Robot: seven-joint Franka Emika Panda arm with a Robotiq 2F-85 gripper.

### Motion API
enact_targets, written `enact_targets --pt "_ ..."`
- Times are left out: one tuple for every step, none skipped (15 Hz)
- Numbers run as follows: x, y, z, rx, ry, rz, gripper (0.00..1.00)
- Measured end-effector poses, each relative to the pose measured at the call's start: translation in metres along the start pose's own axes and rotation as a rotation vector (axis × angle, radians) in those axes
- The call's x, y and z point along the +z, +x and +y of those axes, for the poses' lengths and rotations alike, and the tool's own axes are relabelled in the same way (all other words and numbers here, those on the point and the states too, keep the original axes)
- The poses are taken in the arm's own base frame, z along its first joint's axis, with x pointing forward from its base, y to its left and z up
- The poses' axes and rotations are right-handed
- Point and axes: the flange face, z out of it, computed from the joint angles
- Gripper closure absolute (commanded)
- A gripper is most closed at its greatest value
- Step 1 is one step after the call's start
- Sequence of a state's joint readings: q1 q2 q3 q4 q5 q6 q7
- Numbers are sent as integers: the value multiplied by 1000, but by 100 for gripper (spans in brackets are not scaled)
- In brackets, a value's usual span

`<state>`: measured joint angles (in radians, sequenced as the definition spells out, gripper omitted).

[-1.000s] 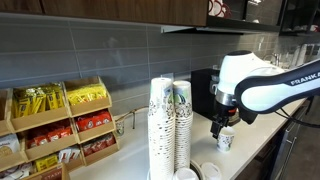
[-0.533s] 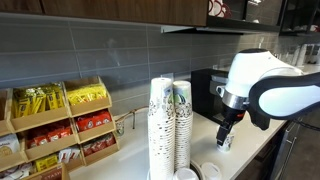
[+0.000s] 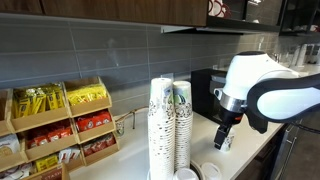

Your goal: Remove one coffee cup from the stack on the right and place it upright on the counter then put the white lid on top of it.

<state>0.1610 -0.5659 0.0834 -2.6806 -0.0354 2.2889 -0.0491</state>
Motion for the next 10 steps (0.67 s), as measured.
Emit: enact_targets --pt "5 0 -6 -6 15 -5 0" --pt "10 0 -12 -14 30 -11 0" --pt "16 -2 -17 -23 43 -13 0" --pt "22 -4 -22 -31 55 -14 0" --pt "28 -6 -26 -45 63 -12 0" --pt "33 -8 -30 -62 69 -6 0" --pt "37 -8 -34 -78 75 4 0" --pt "40 -6 -37 -92 80 17 0" --pt "43 -3 -40 -104 84 28 0" --pt "47 -1 -42 -111 87 37 0"
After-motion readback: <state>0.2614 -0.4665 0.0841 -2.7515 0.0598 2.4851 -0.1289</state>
